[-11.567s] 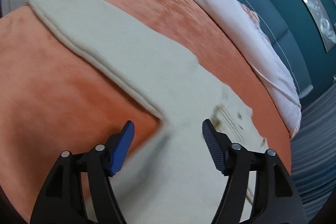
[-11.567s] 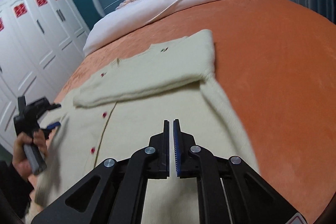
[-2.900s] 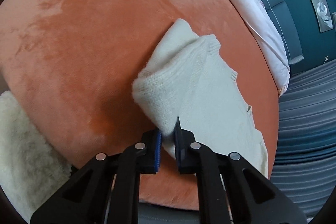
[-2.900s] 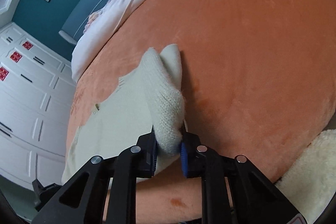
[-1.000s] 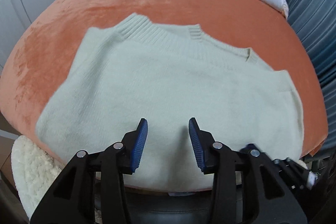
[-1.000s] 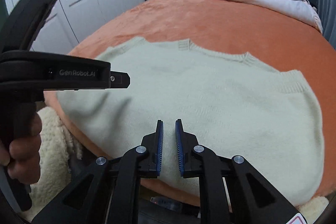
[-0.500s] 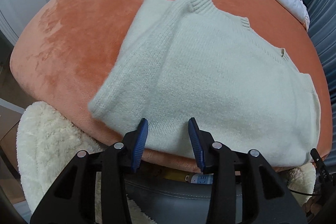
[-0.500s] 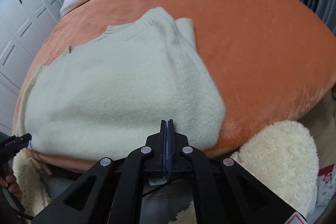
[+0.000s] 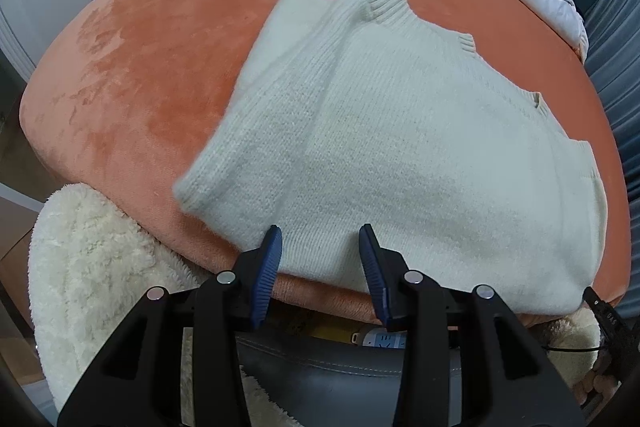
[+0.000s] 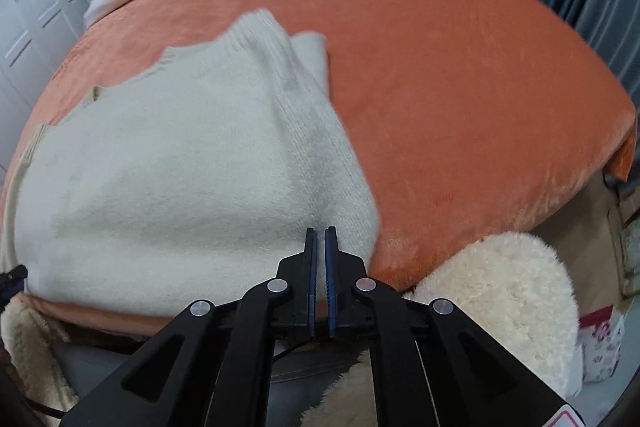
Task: Fold small clothes
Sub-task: 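Lift and fold the cardigan bundle over with the left gripper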
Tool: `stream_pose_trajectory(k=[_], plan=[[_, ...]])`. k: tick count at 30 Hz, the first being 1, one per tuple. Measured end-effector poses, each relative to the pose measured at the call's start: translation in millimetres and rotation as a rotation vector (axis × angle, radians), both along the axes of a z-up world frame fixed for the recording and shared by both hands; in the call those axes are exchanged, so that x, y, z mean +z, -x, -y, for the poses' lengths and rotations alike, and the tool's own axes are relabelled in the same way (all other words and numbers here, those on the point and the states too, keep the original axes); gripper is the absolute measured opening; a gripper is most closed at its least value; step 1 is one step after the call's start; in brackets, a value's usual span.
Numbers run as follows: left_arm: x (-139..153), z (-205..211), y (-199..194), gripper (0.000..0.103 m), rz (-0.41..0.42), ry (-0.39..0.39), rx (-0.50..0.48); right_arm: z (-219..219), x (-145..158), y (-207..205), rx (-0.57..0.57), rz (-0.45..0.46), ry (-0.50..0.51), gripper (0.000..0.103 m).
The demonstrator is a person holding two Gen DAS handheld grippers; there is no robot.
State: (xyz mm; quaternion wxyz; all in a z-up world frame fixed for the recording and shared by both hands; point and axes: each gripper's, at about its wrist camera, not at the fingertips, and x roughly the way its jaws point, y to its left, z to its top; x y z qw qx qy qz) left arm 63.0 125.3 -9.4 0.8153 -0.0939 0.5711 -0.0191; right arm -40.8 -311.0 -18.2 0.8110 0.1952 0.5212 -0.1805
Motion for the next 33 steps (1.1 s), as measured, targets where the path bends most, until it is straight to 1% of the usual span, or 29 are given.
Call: stream_pose_trajectory(k=[1, 3, 4, 6, 7, 8, 9, 10, 11, 12, 13, 15, 18, 20, 22, 23, 26, 30, 32, 33], plan=[[0.5, -0.5, 0.5, 0.039, 0.001, 0.002, 0.000, 3.2, 7.3, 1.6, -0.013, 0.028, -0.009, 0.002], [0.2, -2.3, 1.9, 0.039, 0.001, 0.015, 0.007, 2.2, 26.8, -1.3, 0.004, 0.084, 0.018, 0.004], [0.0, -3.1, 2.2, 0.039, 0.000, 0.021, 0.012, 1.9, 32.1, -4.3, 0.015, 0.095, 0.042, 0.004], [0.5, -2.4, 1.9, 0.039, 0.001, 0.022, 0.019, 5.7, 28.1, -12.6, 0.020, 0.069, 0.086, 0.004], [1.7, -2.3, 2.1, 0.039, 0.001, 0.025, 0.023, 6.5, 19.7, -20.0, 0.019, 0.029, 0.105, 0.004], [3.4, -3.0, 2.6, 0.039, 0.002, 0.034, 0.029, 10.3, 8.0, -25.5, 0.016, -0.031, 0.127, 0.004], [7.1, -5.4, 3.8, 0.039, 0.006, 0.053, 0.039, 13.0, 2.8, -26.4, 0.008, -0.060, 0.117, 0.004], [12.1, -10.3, 5.9, 0.042, 0.018, 0.085, 0.053, 13.9, 8.0, -23.7, 0.002, -0.036, 0.097, 0.004], [16.6, -16.8, 9.1, 0.049, 0.035, 0.115, 0.074, 8.8, 18.3, -18.9, 0.016, 0.007, 0.085, 0.004], [21.3, -25.1, 12.6, 0.055, 0.053, 0.138, 0.109, -0.3, 27.6, -15.0, 0.046, 0.041, 0.084, 0.004], [24.6, -33.5, 15.9, 0.065, 0.069, 0.146, 0.148, -12.8, 34.9, -12.3, 0.087, 0.073, 0.086, 0.005], [25.4, -49.2, 19.1, 0.066, 0.084, 0.166, 0.208, -45.5, 48.5, -5.8, 0.207, 0.132, 0.091, 0.006], [16.3, -65.0, 16.2, 0.066, 0.037, 0.193, 0.276, -99.9, 55.0, -5.0, 0.401, 0.185, 0.112, 0.006], [10.8, -72.3, 15.1, 0.068, 0.006, 0.237, 0.324, -137.3, 49.9, -11.5, 0.523, 0.184, 0.117, 0.006], [4.8, -75.5, 13.6, 0.074, -0.026, 0.282, 0.362, -164.0, 45.7, -20.1, 0.608, 0.186, 0.128, 0.006], [1.9, -75.5, 11.6, 0.074, -0.038, 0.293, 0.374, -177.5, 44.6, -22.5, 0.644, 0.194, 0.142, 0.006], [-7.3, -74.0, 3.5, 0.074, -0.062, 0.295, 0.409, -201.8, 40.2, -31.3, 0.708, 0.207, 0.158, 0.006], [-18.2, -71.1, -9.0, 0.076, -0.085, 0.310, 0.454, -219.3, 9.3, -44.1, 0.736, 0.129, 0.187, 0.006], [-21.0, -68.1, -14.5, 0.083, -0.090, 0.305, 0.470, -219.6, 6.0, -45.9, 0.740, 0.131, 0.197, 0.006], [-21.8, -70.0, -15.1, 0.083, -0.090, 0.302, 0.478, -221.2, 3.5, -46.5, 0.740, 0.129, 0.198, 0.006]])
